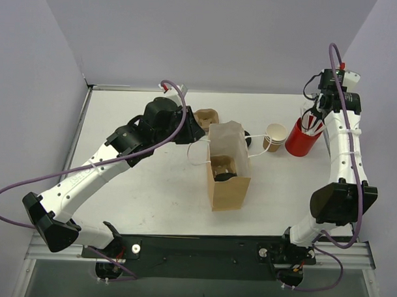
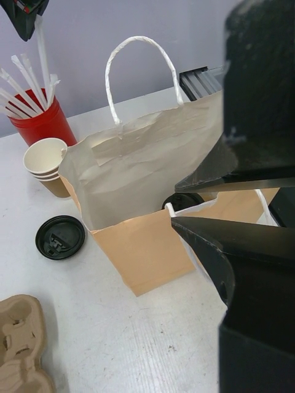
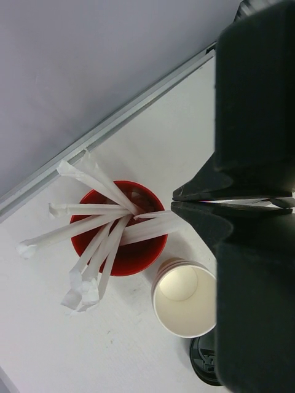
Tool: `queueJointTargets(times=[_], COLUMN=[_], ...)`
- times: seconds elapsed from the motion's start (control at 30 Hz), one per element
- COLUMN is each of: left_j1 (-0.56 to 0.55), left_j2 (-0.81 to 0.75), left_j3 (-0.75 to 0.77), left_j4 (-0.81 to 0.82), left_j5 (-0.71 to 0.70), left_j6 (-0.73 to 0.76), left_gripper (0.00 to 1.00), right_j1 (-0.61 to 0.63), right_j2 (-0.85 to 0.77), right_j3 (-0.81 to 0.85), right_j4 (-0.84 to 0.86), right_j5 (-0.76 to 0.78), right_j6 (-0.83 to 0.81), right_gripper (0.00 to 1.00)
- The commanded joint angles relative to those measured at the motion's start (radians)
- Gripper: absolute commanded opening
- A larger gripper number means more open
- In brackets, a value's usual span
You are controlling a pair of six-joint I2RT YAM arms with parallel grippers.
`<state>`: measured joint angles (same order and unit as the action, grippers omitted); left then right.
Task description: Pack the takeout coffee
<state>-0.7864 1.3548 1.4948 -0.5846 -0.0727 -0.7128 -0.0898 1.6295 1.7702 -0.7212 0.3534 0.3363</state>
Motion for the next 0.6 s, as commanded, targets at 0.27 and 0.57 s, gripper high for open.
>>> queueJointTargets(times=[0.27, 0.57], left_j1=[0.022, 0.029], left_j2=[-0.034, -0.037], left_j3=[0.021, 0.005], left_j4=[0.058, 0.066], left_j5=[0.019, 0.031], left_j6=[0.01, 0.009], left_gripper=[0.32, 0.32], right_j1=[0.001, -0.004], right_j2=[-0.089, -0.073], right_j3=[0.139, 0.181], right_j4=[-0.116, -0.167], right_j5=[0.039, 0.015], right_j6=[0.017, 0.017], right_gripper=[0.0, 0.22])
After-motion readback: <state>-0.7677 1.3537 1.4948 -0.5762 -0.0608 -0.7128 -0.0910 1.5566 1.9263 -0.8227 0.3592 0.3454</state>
